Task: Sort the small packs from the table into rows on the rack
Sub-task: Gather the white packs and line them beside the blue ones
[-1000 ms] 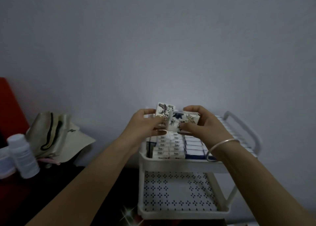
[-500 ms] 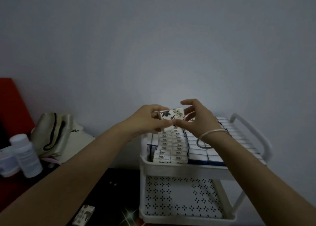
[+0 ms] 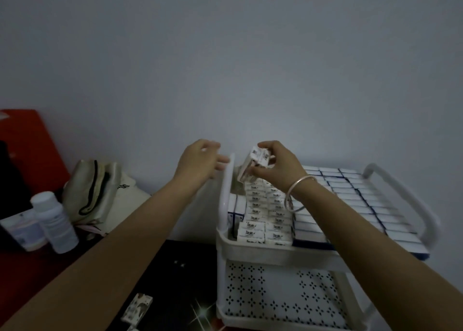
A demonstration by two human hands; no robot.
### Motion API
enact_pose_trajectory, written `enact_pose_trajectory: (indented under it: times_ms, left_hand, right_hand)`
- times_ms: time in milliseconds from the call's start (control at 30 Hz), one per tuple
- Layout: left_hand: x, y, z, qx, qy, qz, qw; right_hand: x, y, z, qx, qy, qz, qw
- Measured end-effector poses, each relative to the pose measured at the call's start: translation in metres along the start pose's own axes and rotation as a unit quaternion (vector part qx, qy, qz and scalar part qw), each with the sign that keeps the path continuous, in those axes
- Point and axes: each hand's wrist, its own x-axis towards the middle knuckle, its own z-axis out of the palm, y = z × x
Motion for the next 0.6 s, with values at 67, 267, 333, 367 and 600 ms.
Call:
enact_pose_trajectory:
  times_ms: [67,267,333,367,600]
  left_hand:
    - [0.006,-0.028,-0.007,-0.028,0.045,-0.054,0.997]
    - [0.009,-0.071,0.004,-0.18,-0.083,-0.167,0.966]
    - [0.012,-0.072,0.008,-0.184,-0.092,-0.153,0.967]
    - [0.013,-0.071,0.011,-0.169,-0.092,-0.144,0.971]
    - [0.023,-0.072,0.016,-0.01,-0.111,-0.106,0.988]
  right_hand:
    - [0.009,0.018,0.011,0.051,-0.016,0.047,0.997]
    - [0.026,0.035,0.04,0.089,-0.114,0.078,0.986]
    - [0.032,0.034,0.04,0.039,-0.124,0.055,0.99]
    - [0.037,0.034,0.038,-0.009,-0.128,0.033,0.991]
    - [0.045,0.025,0.034,-0.186,-0.196,0.007,0.963]
